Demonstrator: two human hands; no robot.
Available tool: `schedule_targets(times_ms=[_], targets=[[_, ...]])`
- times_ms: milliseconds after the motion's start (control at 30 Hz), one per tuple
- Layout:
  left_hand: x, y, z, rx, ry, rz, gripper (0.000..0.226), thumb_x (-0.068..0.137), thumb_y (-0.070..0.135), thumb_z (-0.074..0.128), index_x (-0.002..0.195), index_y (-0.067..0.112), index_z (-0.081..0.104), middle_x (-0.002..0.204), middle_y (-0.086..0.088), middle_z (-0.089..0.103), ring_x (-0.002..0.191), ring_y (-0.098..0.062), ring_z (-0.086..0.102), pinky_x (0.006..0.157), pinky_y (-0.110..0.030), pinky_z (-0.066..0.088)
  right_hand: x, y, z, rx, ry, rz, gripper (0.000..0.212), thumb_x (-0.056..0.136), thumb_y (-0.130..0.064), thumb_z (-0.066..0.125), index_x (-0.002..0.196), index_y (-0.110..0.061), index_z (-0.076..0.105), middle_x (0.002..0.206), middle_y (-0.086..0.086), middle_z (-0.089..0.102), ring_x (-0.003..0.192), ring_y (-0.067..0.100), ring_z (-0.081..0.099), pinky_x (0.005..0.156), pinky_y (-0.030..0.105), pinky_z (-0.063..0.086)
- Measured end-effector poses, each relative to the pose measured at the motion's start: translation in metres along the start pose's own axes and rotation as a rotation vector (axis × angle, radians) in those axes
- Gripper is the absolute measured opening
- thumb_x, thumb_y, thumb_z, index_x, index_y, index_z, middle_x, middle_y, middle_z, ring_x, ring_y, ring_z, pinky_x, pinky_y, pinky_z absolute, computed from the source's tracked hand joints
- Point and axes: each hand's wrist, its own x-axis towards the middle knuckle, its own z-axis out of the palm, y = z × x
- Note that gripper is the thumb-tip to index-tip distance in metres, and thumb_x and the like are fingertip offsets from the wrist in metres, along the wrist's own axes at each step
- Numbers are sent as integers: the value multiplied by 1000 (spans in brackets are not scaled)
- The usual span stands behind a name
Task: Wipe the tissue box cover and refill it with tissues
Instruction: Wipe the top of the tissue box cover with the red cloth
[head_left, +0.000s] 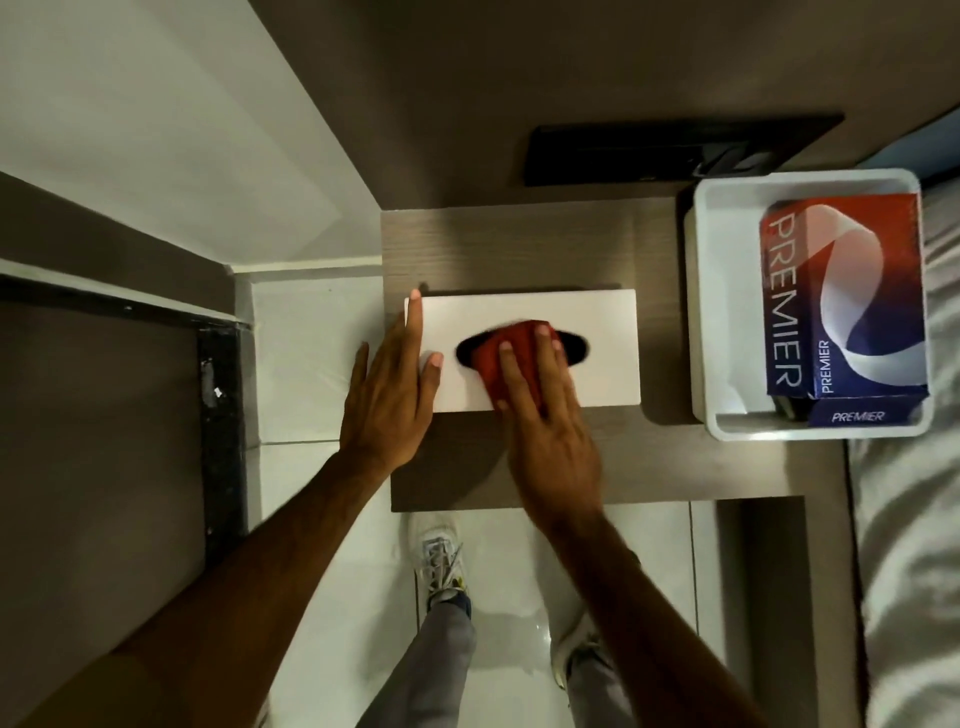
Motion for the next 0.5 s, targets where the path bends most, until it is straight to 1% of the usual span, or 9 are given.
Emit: schedule_targets(times_ms=[67,100,167,200,267,333,367,433,500], targets=[[-1,1,0,-1,8,-11,66,108,50,22,166,30,-1,175,4,19,161,-21,24,131,-57,18,-6,23,-14,55,103,174,70,104,-20,48,163,-31,12,172,6,-5,158,32,3,103,60,51],[-1,2,1,-4,13,-17,66,108,51,23,166,30,-1,175,4,20,161,-22,25,131,-57,18,-5,29,-17,88,162,269,64,107,-28,41,164,-29,12,172,6,-6,159,33,1,106,62,48],[0,2,4,-12,19,-22,66,107,53,22,166,31,0,174,4,20,160,-23,26,132,-56,16,1,24,-12,102,238,388,61,109,-35,37,164,-25,11,172,9,-6,158,34,-3,113,63,39],[0,2,5,-14,19,-24,67,107,55,20,166,31,0,175,4,20,160,-23,26,132,-54,14,5,15,-7,83,237,395,62,109,-35,39,164,-24,10,172,10,-6,158,35,-5,114,63,38],[0,1,5,-13,20,-31,69,104,61,14,165,33,-2,175,5,18,161,-23,23,131,-52,11,6,-1,2,38,170,272,70,106,-25,49,164,-24,10,172,11,-7,158,36,-6,109,63,44],[0,1,4,0,16,-33,70,102,65,9,165,35,-2,175,5,16,161,-21,21,131,-51,10,0,8,1,-43,55,20,85,98,-9,59,164,-26,8,172,7,-9,158,33,-6,104,59,51],[0,2,3,9,13,-32,70,102,64,9,165,34,-2,175,5,16,162,-21,20,131,-51,10,-2,21,-5,-78,4,-83,87,97,-8,60,164,-27,7,172,5,-9,159,31,-4,104,57,52],[0,1,2,29,12,-33,70,104,60,14,166,31,1,175,3,17,162,-22,20,133,-51,10,-4,49,-22,-89,-14,-146,75,103,-22,53,164,-29,9,173,5,-6,158,32,5,104,56,52],[1,-1,3,55,17,-35,69,105,56,18,167,29,4,175,2,18,162,-22,19,134,-51,10,2,63,-35,-14,67,-17,63,107,-37,38,164,-28,12,173,8,-2,158,34,10,103,60,52]])
